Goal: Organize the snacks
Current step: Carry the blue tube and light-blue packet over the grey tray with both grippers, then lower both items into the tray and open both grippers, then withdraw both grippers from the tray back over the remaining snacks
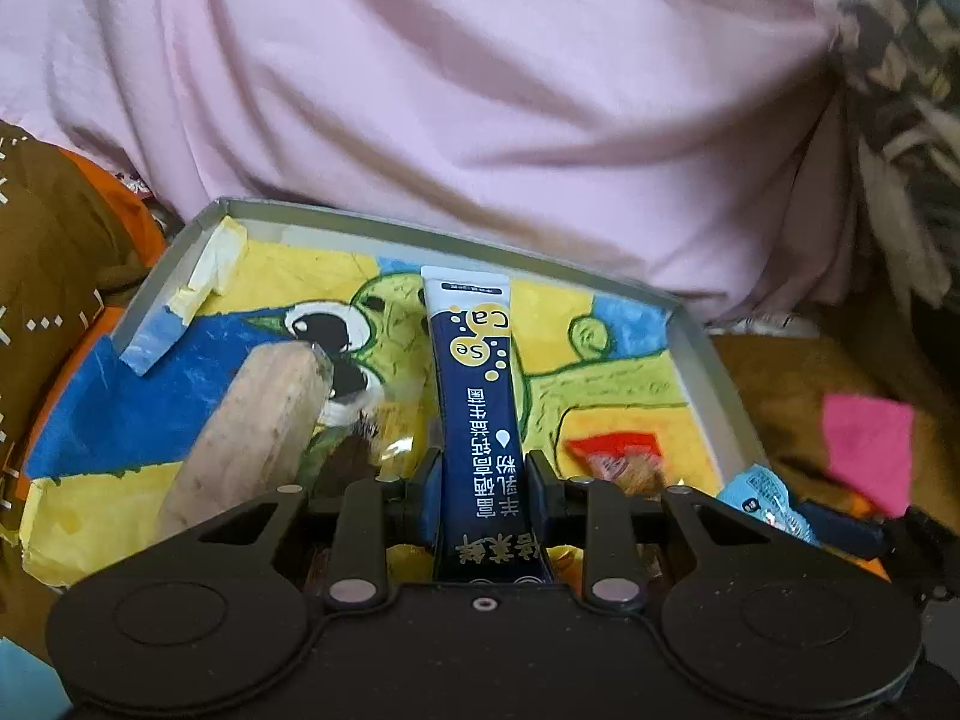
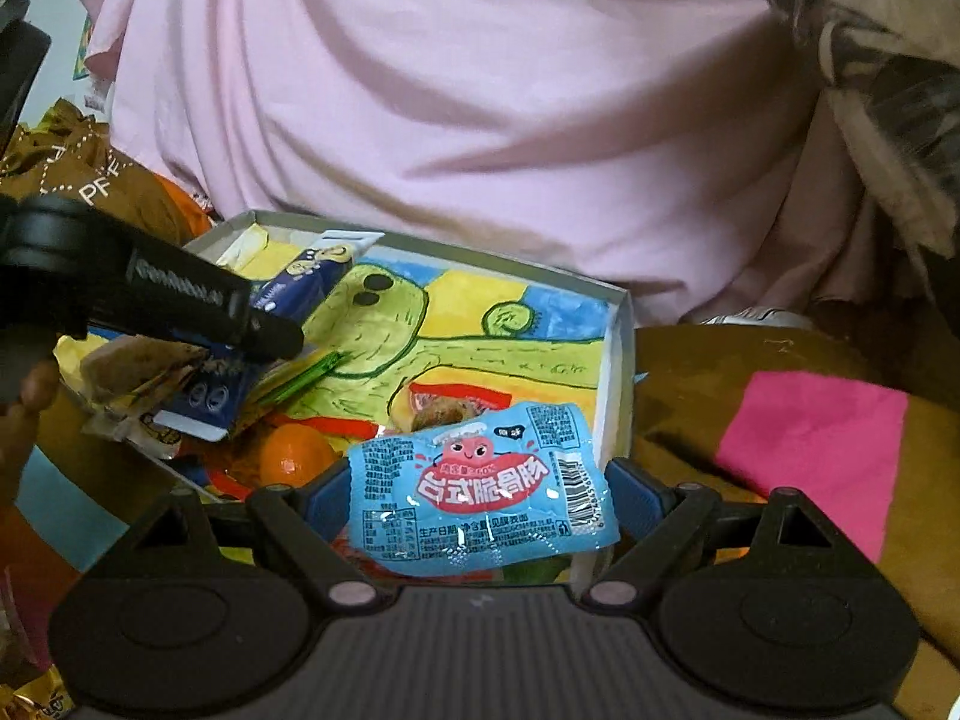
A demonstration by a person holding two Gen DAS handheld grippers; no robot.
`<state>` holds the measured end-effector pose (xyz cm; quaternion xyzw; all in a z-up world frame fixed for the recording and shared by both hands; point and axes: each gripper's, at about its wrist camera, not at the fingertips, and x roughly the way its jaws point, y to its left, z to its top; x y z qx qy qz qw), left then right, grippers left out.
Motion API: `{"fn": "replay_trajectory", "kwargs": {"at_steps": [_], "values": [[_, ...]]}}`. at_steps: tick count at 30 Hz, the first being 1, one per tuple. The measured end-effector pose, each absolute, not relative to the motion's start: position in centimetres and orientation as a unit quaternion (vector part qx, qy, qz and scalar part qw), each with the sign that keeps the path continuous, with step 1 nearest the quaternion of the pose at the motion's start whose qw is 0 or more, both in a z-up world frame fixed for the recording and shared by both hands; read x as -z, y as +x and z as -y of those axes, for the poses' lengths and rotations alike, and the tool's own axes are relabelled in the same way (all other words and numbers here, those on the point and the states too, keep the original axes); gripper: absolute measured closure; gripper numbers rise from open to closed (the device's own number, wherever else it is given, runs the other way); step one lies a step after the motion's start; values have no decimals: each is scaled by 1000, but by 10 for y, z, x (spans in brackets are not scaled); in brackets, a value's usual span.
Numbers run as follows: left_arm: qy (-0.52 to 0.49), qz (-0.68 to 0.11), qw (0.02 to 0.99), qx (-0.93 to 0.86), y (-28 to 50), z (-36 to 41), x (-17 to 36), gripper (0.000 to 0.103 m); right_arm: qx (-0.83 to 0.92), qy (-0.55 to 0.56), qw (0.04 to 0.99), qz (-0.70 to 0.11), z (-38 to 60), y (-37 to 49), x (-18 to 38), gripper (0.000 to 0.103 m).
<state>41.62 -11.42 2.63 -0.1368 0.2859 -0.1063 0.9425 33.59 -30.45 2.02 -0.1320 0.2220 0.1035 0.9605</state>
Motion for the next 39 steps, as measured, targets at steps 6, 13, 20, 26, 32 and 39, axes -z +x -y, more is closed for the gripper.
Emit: {"fn": "replay_trajectory", "kwargs": {"at_steps": [6, 13, 20, 26, 32, 39], "values": [[-119, -292, 943, 103, 416, 117, -25, 71, -108, -132, 957, -235, 301, 340, -14, 9], [-143, -286, 943, 98, 402, 108, -28, 55, -101, -135, 963, -208, 303, 328, -14, 0], [-120, -229, 964, 69, 370, 107, -44, 24, -90, -77, 977, -176, 316, 306, -23, 0], [-115, -199, 972, 52, 344, 100, -57, 5, -85, -63, 982, -159, 313, 288, -29, 0], [-123, -181, 975, 43, 313, 86, -66, 1, -77, -41, 984, -158, 309, 269, -36, 0], [-118, -170, 978, 30, 274, 72, -74, 1, -89, -24, 984, -153, 302, 237, -42, 0]]}}
